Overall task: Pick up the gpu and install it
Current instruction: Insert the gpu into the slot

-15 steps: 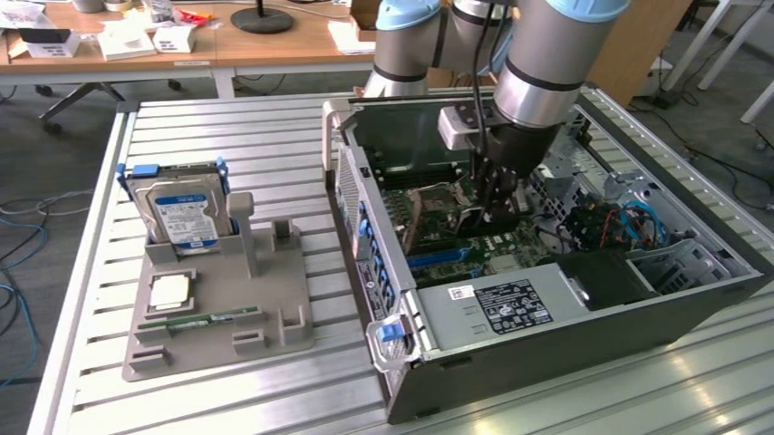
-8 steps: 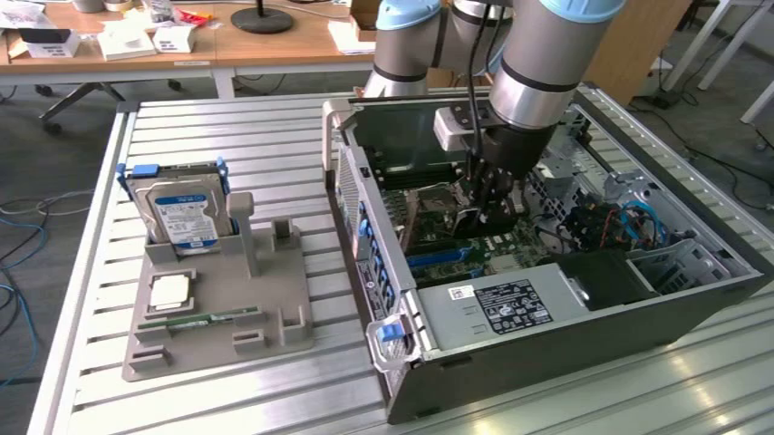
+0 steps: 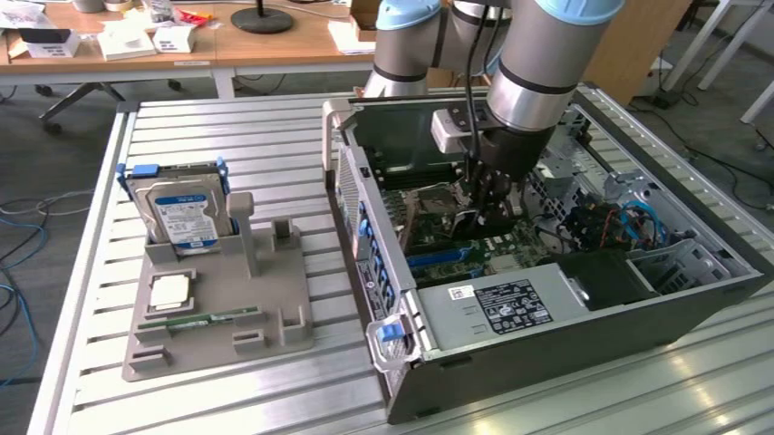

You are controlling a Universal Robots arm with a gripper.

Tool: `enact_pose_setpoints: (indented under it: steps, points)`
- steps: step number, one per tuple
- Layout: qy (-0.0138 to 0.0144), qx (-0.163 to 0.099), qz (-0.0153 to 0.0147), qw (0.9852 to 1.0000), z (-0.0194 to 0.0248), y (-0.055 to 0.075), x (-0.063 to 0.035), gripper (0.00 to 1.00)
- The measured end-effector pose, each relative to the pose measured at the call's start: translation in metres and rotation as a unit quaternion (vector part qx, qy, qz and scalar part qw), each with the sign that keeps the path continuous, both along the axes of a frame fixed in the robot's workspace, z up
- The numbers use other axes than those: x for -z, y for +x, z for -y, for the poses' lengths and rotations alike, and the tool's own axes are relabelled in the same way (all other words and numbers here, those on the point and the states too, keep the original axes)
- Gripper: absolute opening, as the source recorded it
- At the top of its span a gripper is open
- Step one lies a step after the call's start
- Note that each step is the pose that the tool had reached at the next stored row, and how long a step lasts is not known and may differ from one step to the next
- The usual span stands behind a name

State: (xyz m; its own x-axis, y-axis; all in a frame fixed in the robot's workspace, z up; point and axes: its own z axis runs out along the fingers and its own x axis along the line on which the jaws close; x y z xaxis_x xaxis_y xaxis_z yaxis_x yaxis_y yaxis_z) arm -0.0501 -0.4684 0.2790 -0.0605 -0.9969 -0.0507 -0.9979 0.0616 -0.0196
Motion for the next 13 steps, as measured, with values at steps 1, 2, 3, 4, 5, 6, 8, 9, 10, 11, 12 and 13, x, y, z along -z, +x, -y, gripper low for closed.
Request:
enact_pose_setpoints:
  steps: [1, 2, 3, 4, 5, 6, 8, 9, 10, 11, 12, 13]
  points:
    - [0.0000, 0.000, 0.0000, 1.0000, 0.0000, -0.0012, 0.0002, 0.26]
    - [0.0000, 0.000, 0.0000, 1.0000, 0.0000, -0.0023, 0.0002, 0.26]
    - [0.0000, 0.000, 0.0000, 1.0000, 0.0000, -0.0031, 0.0002, 0.26]
    - [0.0000, 0.000, 0.0000, 1.0000, 0.0000, -0.0033, 0.0002, 0.26]
    - [0.0000, 0.000, 0.0000, 1.0000, 0.0000, -0.0033, 0.0002, 0.26]
    - [0.0000, 0.000, 0.0000, 1.0000, 0.0000, -0.0037, 0.0002, 0.26]
    - [0.0000, 0.000, 0.0001, 1.0000, 0.0000, -0.0055, 0.0004, 0.26]
    - [0.0000, 0.000, 0.0000, 1.0000, 0.0000, -0.0068, 0.0006, 0.26]
    - [0.0000, 0.000, 0.0000, 1.0000, 0.0000, -0.0079, 0.0007, 0.26]
    - [0.0000, 0.000, 0.0000, 1.0000, 0.0000, -0.0091, 0.0009, 0.26]
    - [0.0000, 0.000, 0.0000, 1.0000, 0.0000, -0.0101, 0.0009, 0.26]
    - [0.0000, 0.000, 0.0000, 1.0000, 0.0000, -0.0104, 0.0009, 0.26]
